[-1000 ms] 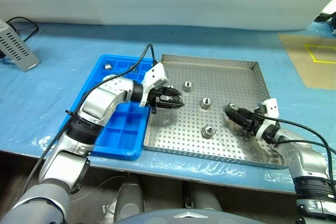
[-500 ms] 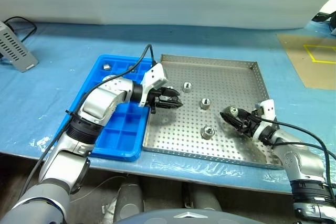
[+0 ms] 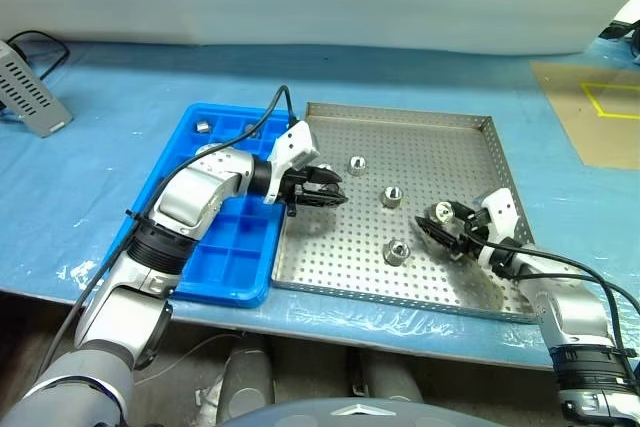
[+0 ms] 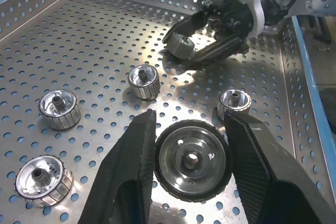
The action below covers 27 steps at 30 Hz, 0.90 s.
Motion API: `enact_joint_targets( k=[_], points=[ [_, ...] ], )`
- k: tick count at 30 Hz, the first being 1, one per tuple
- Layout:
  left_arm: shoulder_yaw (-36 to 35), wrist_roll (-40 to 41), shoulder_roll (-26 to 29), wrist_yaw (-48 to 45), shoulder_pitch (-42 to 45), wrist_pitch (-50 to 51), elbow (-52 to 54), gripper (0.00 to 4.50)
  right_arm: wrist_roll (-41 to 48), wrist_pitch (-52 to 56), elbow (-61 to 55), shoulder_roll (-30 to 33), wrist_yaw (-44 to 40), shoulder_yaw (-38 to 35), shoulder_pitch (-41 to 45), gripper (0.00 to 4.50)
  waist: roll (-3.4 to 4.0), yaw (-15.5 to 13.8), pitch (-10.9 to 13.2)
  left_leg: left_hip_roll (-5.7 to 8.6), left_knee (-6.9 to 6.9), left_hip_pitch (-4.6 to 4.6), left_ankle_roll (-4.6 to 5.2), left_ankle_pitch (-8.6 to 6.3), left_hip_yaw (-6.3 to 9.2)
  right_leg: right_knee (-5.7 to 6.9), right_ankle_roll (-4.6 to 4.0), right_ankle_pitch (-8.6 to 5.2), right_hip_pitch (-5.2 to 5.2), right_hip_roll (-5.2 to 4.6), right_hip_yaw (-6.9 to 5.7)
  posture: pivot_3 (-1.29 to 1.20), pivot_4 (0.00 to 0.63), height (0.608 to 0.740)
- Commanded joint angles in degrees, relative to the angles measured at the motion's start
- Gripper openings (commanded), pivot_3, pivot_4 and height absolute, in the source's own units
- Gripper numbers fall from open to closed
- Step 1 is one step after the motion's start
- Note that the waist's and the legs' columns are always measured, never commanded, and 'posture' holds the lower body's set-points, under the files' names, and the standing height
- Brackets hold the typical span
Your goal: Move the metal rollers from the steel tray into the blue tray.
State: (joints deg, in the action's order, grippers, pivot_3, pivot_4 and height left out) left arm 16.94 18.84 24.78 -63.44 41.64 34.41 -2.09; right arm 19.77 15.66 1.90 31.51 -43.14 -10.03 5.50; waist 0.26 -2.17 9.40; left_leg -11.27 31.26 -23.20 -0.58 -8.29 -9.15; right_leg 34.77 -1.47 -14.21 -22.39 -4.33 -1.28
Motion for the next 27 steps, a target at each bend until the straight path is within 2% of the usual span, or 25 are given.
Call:
enact_joint_targets(
  k=[1,3,7,10,13,17,22,27],
  points=[
    [-0.72,0.39,-0.12,0.17,0.57,-0.11,1.97,1.8,3.76,0.68,-5.29,0.84,-0.44,-2.98,1.94,3.88,0.0,-0.03,0.0,0.0,-0.01,0.0,0.03,0.01,-0.01,0.0,0.0,0.0,0.0,0.0,0.0,-0.18,0.15,0.74],
    [-0.75,0.44,-0.18,0.32,0.49,0.09,2.13,1.8,6.94,3.69,-7.09,0.62,-0.43,-4.3,2.49,3.88,0.0,-0.04,0.0,-0.01,-0.02,0.0,0.18,0.09,-0.01,-0.01,0.0,0.0,0.0,0.0,0.0,-0.18,0.15,0.74],
    [-0.9,0.58,-0.12,0.47,0.33,0.31,2.34,1.8,10.03,7.76,-5.86,5.27,-2.16,-8.49,3.91,3.88,0.04,-0.39,0.03,0.04,0.0,-0.02,0.22,0.07,-0.03,-0.03,0.0,0.0,0.03,-0.05,0.0,-0.17,0.15,0.74],
    [-1.11,0.59,0.11,0.46,0.32,0.39,2.34,1.8,14.53,13.26,-10.36,4.75,0.09,-8.87,6.37,3.88,0.05,-0.11,0.03,0.09,0.02,0.0,0.24,0.05,-0.05,-0.02,0.0,0.0,0.04,-0.1,0.02,-0.18,0.15,0.74],
    [-1.81,0.09,0.48,1.56,-0.15,0.02,2.22,1.8,15.64,15.64,-15.34,3.6,0.6,-5.47,7.95,3.88,0.08,0.13,0.03,-0.06,-0.02,0.09,0.17,0.1,-0.08,0.03,0.0,0.0,0.01,0.04,0.06,-0.18,0.15,0.74],
    [-5.1,1.06,1.41,4.49,-1.6,1.19,3.28,1.8,12.19,13.31,-17.56,-0.37,0.55,2.87,8.61,3.88,0.09,0.16,0.03,-0.18,-0.08,0.09,0.09,0.15,-0.1,0.06,-0.04,-0.02,-0.03,0.13,0.01,-0.17,0.15,0.74],
    [-10.82,1.35,7.21,7.11,-8.26,1.02,10.5,1.8,10.52,10.92,-13.66,-6.17,-0.37,8.71,11.83,3.88,0.1,0.03,0.04,-0.16,-0.07,-0.16,0.11,0.13,-0.2,0.07,-0.04,-0.02,-0.3,0.1,0.05,-0.11,0.15,0.74],
    [-20.66,0.7,11.8,12.16,-18.4,-2.47,17.33,1.8,9.46,8.52,-5.96,-9.36,-3.98,11.82,17.37,3.88,0.08,-0.38,0.05,-0.16,-0.05,-0.22,-0.08,0.03,-0.18,0.08,-0.04,-0.02,-0.31,0.08,-0.01,-0.01,0.15,0.74]
  ],
)
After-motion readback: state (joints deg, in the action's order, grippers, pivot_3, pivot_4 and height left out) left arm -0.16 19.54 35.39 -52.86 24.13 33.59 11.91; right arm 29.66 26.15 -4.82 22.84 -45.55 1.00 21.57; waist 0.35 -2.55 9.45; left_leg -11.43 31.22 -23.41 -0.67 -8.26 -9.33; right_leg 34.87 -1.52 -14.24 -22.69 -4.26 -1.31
